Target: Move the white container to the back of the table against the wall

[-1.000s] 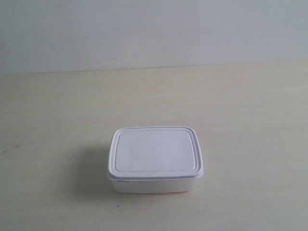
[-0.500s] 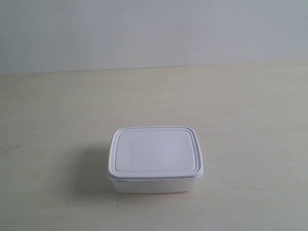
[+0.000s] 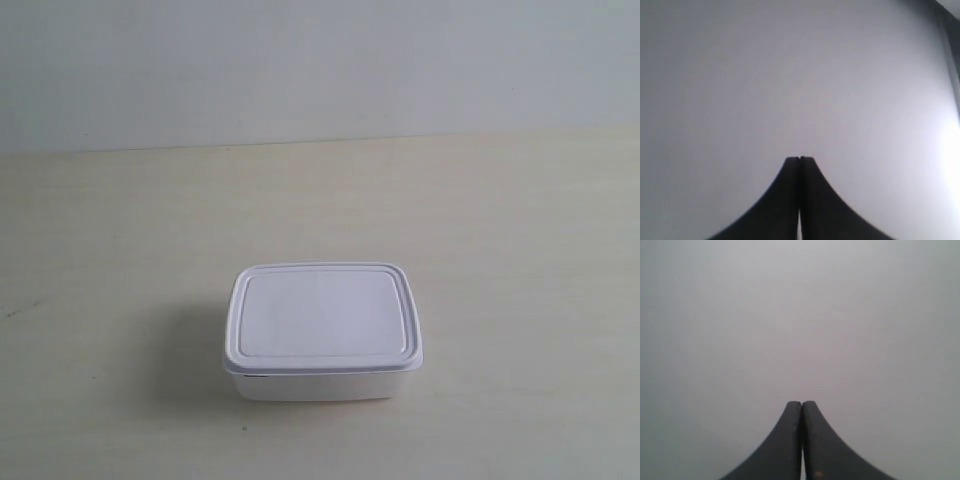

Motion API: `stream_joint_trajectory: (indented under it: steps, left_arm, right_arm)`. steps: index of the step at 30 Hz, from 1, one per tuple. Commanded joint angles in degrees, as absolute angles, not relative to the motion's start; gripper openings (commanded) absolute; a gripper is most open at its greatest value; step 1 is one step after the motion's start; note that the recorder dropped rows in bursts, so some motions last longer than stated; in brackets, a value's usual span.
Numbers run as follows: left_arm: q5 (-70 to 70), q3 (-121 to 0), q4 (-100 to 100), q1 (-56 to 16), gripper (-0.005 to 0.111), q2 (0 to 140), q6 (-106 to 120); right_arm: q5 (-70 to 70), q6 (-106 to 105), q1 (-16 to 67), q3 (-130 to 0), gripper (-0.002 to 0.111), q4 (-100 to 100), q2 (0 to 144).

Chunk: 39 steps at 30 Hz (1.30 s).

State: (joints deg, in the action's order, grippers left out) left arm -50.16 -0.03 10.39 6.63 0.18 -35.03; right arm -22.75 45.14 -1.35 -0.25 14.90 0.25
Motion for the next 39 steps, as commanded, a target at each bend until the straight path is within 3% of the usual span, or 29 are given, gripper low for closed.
stream_joint_trajectory:
  steps: [1,9,16,21,29,39]
  left_arm:
    - [-51.93,0.0,10.15,3.96,0.0,0.0,-37.88]
    - [-55.39,0.0,12.05,1.69,0.0,0.0,-47.67]
    - [-45.1,-3.99,20.58,1.69,0.0,0.0,-61.21]
    - [-31.86,-14.92,45.76,1.69,0.0,1.5,-78.21]
    - [-31.32,-33.42,87.08,1.8,0.0,12.3,-116.86]
    - [-33.3,-43.29,95.53,1.69,0.0,28.12,-121.72]
  right_arm:
    - [-22.41,50.15,-1.34,0.0,0.0,14.0,0.0]
    - [-22.41,51.94,-1.34,0.0,0.0,7.19,0.83]
    - [-25.67,76.25,-0.73,-8.69,0.0,-36.53,6.87]
    - [-24.64,92.31,3.45,-19.35,0.0,-63.95,14.44]
    - [-22.74,117.05,11.0,-31.4,0.0,-99.95,24.21]
    - [-19.64,114.77,17.37,-34.75,0.0,-99.95,32.62]
